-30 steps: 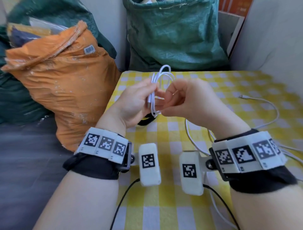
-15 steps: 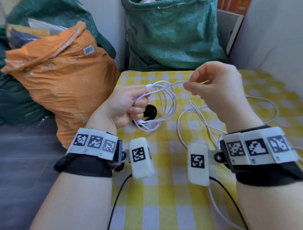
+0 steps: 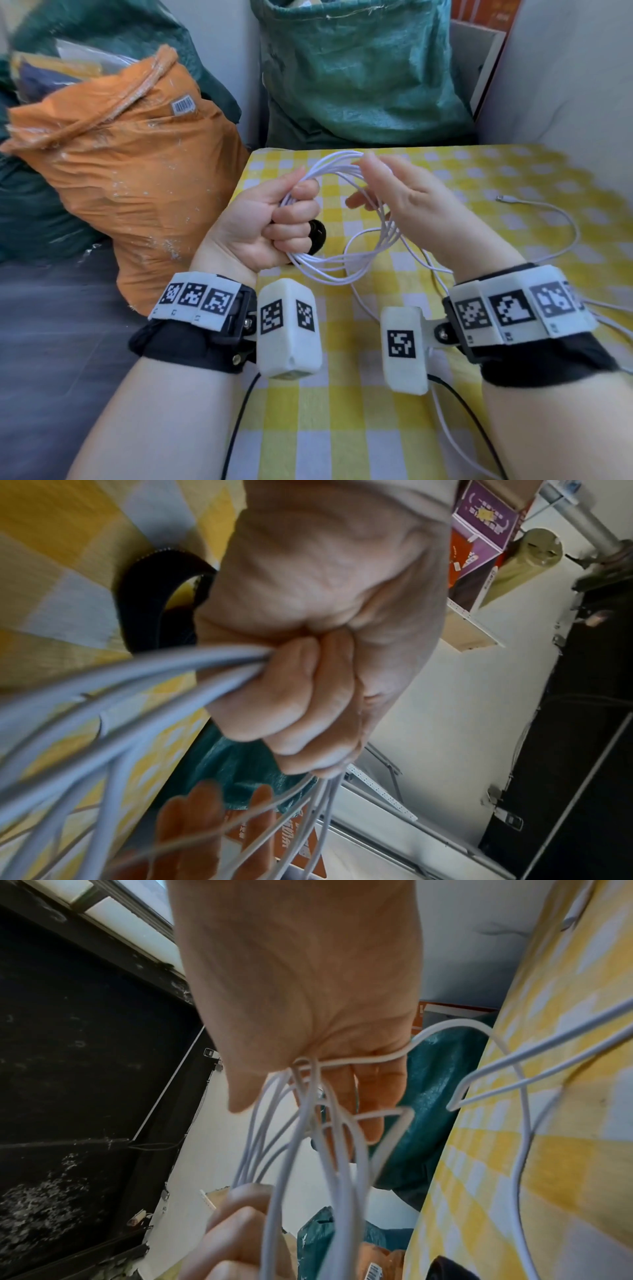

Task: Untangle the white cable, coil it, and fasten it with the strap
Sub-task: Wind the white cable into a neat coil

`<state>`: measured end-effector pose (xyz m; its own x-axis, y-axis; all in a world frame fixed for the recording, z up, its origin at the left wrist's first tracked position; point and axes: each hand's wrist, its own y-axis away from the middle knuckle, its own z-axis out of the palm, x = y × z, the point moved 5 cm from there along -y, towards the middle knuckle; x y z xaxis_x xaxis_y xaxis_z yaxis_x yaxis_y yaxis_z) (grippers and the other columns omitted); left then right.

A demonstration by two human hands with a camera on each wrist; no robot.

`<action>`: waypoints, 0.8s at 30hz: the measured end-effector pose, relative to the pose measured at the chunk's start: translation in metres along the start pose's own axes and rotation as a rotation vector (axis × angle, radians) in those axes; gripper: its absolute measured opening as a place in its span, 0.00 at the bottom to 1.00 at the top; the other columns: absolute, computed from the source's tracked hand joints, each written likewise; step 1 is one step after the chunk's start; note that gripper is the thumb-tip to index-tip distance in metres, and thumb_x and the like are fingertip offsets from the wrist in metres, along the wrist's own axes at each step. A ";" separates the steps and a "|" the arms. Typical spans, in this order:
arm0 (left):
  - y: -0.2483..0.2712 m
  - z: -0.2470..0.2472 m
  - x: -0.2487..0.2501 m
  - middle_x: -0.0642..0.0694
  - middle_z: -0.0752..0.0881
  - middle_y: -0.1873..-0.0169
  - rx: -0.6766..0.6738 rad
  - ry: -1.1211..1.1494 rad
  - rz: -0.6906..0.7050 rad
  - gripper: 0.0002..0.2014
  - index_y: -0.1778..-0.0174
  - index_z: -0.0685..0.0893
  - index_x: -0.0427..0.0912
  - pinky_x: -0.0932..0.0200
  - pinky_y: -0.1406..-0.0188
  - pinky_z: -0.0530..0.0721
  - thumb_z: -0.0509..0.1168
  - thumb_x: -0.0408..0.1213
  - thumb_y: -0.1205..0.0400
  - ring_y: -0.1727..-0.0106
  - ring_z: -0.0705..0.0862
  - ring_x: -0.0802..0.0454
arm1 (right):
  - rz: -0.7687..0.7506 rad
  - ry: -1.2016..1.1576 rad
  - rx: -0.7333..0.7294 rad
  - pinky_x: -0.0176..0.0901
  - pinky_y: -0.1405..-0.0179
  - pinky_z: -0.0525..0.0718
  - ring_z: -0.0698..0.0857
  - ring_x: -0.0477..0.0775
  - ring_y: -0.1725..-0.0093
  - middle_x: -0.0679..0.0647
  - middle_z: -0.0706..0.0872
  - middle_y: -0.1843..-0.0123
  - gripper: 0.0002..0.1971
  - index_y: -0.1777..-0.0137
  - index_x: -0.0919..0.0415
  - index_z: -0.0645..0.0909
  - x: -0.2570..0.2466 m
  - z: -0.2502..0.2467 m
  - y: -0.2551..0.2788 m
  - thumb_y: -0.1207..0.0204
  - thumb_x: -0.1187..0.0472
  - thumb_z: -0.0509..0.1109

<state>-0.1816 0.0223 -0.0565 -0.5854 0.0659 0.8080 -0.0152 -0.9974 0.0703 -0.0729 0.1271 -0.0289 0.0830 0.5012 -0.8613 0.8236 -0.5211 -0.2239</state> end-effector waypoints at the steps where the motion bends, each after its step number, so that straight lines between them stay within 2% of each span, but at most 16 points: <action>1: 0.000 -0.002 0.001 0.55 0.59 0.82 -0.019 0.030 0.004 0.17 0.69 0.76 0.46 0.68 0.86 0.59 0.52 0.48 0.17 0.87 0.55 0.59 | 0.007 0.006 -0.014 0.39 0.62 0.78 0.82 0.44 0.64 0.47 0.86 0.65 0.17 0.48 0.54 0.83 0.000 0.000 0.000 0.17 0.45 0.57; 3: 0.000 -0.005 0.001 0.55 0.59 0.82 -0.006 0.066 0.013 0.17 0.69 0.75 0.46 0.68 0.86 0.60 0.52 0.48 0.17 0.86 0.55 0.59 | 0.020 -0.019 0.005 0.35 0.73 0.73 0.75 0.44 0.74 0.47 0.79 0.73 0.16 0.55 0.57 0.83 0.002 -0.004 0.000 0.16 0.49 0.59; 6: -0.001 -0.007 0.001 0.55 0.56 0.83 0.063 0.051 0.041 0.18 0.72 0.75 0.47 0.69 0.87 0.60 0.53 0.50 0.19 0.87 0.53 0.59 | 0.045 -0.030 0.019 0.31 0.82 0.65 0.66 0.42 0.82 0.48 0.72 0.75 0.16 0.62 0.55 0.81 0.004 -0.007 -0.001 0.16 0.52 0.60; 9: -0.001 -0.005 0.000 0.55 0.55 0.83 0.085 0.024 0.062 0.19 0.73 0.74 0.48 0.69 0.88 0.59 0.53 0.53 0.20 0.86 0.52 0.59 | 0.049 -0.029 0.002 0.33 0.83 0.63 0.64 0.43 0.81 0.47 0.71 0.75 0.16 0.64 0.53 0.81 0.005 -0.005 -0.001 0.16 0.51 0.59; 14: 0.001 -0.013 0.005 0.55 0.56 0.84 0.063 0.120 0.093 0.18 0.73 0.75 0.46 0.67 0.86 0.57 0.54 0.48 0.19 0.87 0.53 0.58 | 0.050 0.007 0.059 0.36 0.76 0.72 0.72 0.42 0.80 0.46 0.79 0.77 0.17 0.62 0.57 0.84 0.010 -0.011 -0.003 0.18 0.47 0.62; 16: 0.004 -0.022 0.010 0.53 0.59 0.84 0.005 0.288 0.104 0.19 0.71 0.76 0.42 0.63 0.84 0.60 0.54 0.45 0.16 0.86 0.57 0.57 | 0.067 0.032 0.108 0.36 0.78 0.70 0.69 0.42 0.81 0.46 0.80 0.78 0.18 0.61 0.57 0.85 0.015 -0.017 -0.003 0.19 0.46 0.62; 18: 0.008 -0.035 0.013 0.50 0.62 0.83 -0.007 0.422 0.115 0.22 0.69 0.77 0.38 0.59 0.81 0.62 0.51 0.45 0.14 0.85 0.60 0.54 | 0.077 0.061 0.176 0.33 0.82 0.66 0.66 0.40 0.83 0.47 0.77 0.79 0.15 0.63 0.54 0.84 0.019 -0.024 -0.004 0.20 0.48 0.64; 21: 0.015 -0.047 0.016 0.45 0.66 0.80 -0.011 0.490 0.122 0.20 0.65 0.77 0.32 0.55 0.74 0.63 0.51 0.42 0.13 0.81 0.64 0.50 | 0.083 0.125 0.249 0.29 0.86 0.63 0.68 0.40 0.84 0.48 0.74 0.78 0.11 0.62 0.55 0.85 0.022 -0.030 -0.006 0.22 0.51 0.67; 24: 0.023 -0.060 0.020 0.44 0.66 0.80 0.069 0.506 0.172 0.19 0.66 0.76 0.31 0.54 0.73 0.63 0.53 0.40 0.14 0.80 0.64 0.51 | 0.106 0.142 0.265 0.30 0.86 0.62 0.69 0.40 0.85 0.45 0.73 0.83 0.14 0.61 0.56 0.85 0.026 -0.032 -0.005 0.24 0.47 0.69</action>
<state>-0.2418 -0.0008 -0.0737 -0.8923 -0.1378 0.4298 0.1588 -0.9872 0.0131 -0.0569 0.1651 -0.0356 0.2532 0.5161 -0.8183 0.6331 -0.7279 -0.2632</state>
